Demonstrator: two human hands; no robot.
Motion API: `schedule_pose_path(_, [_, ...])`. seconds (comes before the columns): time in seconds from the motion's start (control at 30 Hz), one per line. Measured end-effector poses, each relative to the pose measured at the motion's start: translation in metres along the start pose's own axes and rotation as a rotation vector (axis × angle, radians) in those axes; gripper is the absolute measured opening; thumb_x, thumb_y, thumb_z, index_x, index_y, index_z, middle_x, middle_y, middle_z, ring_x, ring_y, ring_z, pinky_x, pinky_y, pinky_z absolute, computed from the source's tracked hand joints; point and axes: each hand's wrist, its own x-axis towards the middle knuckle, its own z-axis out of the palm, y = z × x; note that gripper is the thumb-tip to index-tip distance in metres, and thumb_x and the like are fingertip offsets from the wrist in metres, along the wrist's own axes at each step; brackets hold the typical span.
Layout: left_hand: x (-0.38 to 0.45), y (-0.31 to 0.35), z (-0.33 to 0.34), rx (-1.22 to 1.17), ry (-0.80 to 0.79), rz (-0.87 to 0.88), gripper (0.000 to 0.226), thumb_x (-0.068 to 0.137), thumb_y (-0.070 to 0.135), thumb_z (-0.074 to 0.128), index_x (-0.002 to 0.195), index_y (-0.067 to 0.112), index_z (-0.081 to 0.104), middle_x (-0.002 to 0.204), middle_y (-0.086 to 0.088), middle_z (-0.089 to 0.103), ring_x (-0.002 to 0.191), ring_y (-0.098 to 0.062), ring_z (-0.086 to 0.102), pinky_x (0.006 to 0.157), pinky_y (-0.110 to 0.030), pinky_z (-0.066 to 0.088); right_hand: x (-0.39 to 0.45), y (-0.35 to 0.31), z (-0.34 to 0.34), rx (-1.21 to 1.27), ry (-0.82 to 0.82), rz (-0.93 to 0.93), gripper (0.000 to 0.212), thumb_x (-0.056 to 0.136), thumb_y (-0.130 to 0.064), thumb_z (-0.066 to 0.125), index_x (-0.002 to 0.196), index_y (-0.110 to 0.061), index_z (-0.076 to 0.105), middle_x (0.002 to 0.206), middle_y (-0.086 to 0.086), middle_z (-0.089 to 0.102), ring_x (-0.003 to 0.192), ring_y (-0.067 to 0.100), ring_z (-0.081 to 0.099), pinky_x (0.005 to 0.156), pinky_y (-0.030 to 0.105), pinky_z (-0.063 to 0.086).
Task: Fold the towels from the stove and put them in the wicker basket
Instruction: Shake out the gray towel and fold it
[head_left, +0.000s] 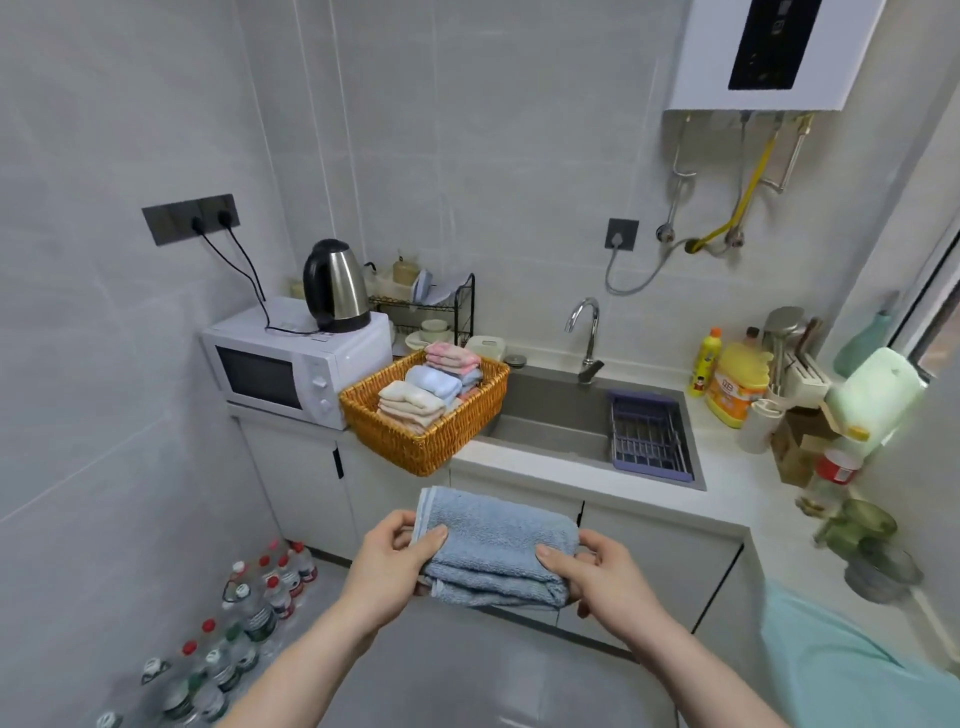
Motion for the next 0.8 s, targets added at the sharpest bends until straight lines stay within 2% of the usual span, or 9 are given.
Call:
schedule_pose_path(0.1, [0.036, 0.002, -0.023, 0.007, 0.003, -0.004, 0.019, 0.097, 0.028, 0.069, 0.104, 0.011, 0.066, 0.093, -0.020, 0.074, 0.069, -0.020, 0.065, 0.059, -0.034, 0.052, 0.034, -0.013, 0.020, -0.014, -0.006, -0.002, 0.045, 0.079, -0.045, 0.080, 0.113, -0.018, 0.068, 0.063, -0.008, 0.067, 0.055, 0.012, 0.052, 0.054, 0.027, 0.039])
schedule_pose_path(0.2, [0.074, 0.006, -0.041, 0.009, 0.019, -0.015, 0.018, 0.098, 0.028, 0.068, 0.105, 0.012, 0.066, 0.091, -0.015, 0.076, 0.071, -0.020, 0.069, 0.061, -0.035, 0.054, 0.073, -0.030, 0.035, -0.063, -0.018, -0.011, 0.040, 0.083, -0.045, 0.079, 0.113, -0.021, 0.067, 0.074, -0.004, 0.075, 0.058, 0.010, 0.058, 0.056, 0.028, 0.043])
schedule_pose_path(0.33, [0.133, 0.008, -0.058, 0.022, 0.067, -0.026, 0.020, 0.097, 0.031, 0.070, 0.104, 0.013, 0.066, 0.093, -0.014, 0.076, 0.078, -0.029, 0.070, 0.063, -0.037, 0.055, 0.135, -0.045, 0.050, -0.088, -0.020, -0.018, 0.043, 0.078, -0.052, 0.079, 0.109, -0.024, 0.070, 0.079, -0.003, 0.077, 0.062, 0.010, 0.063, 0.058, 0.028, 0.046])
schedule_pose_path(0.43, [0.178, 0.013, -0.070, 0.038, 0.108, -0.037, 0.019, 0.097, 0.030, 0.069, 0.103, 0.012, 0.065, 0.090, -0.014, 0.075, 0.070, -0.020, 0.066, 0.057, -0.032, 0.053, 0.186, -0.056, 0.062, -0.070, -0.036, -0.026, 0.032, 0.083, -0.045, 0.079, 0.105, -0.023, 0.070, 0.077, -0.003, 0.077, 0.065, 0.011, 0.064, 0.059, 0.028, 0.047])
schedule_pose_path(0.57, [0.239, 0.023, -0.084, 0.068, 0.129, -0.051, 0.017, 0.097, 0.029, 0.069, 0.104, 0.013, 0.066, 0.083, 0.001, 0.077, 0.070, -0.014, 0.068, 0.058, -0.030, 0.053, 0.254, -0.072, 0.075, -0.055, -0.101, -0.030, 0.031, 0.085, -0.042, 0.077, 0.107, -0.022, 0.069, 0.077, -0.003, 0.077, 0.062, 0.008, 0.063, 0.060, 0.027, 0.047])
schedule_pose_path(0.67, [0.285, 0.032, -0.095, 0.080, 0.157, -0.067, 0.018, 0.097, 0.029, 0.069, 0.103, 0.013, 0.066, 0.080, 0.004, 0.076, 0.072, -0.014, 0.068, 0.060, -0.029, 0.054, 0.304, -0.084, 0.082, -0.045, -0.136, -0.016, 0.033, 0.086, -0.043, 0.077, 0.109, -0.022, 0.068, 0.078, -0.001, 0.077, 0.063, 0.008, 0.063, 0.061, 0.027, 0.047])
schedule_pose_path(0.8, [0.340, 0.035, -0.103, 0.104, 0.177, -0.068, 0.017, 0.097, 0.029, 0.069, 0.104, 0.013, 0.065, 0.076, 0.008, 0.074, 0.066, -0.008, 0.067, 0.058, -0.027, 0.053, 0.366, -0.096, 0.089, -0.058, -0.154, 0.001, 0.036, 0.082, -0.047, 0.079, 0.107, -0.023, 0.070, 0.088, 0.001, 0.078, 0.066, 0.009, 0.065, 0.060, 0.026, 0.049])
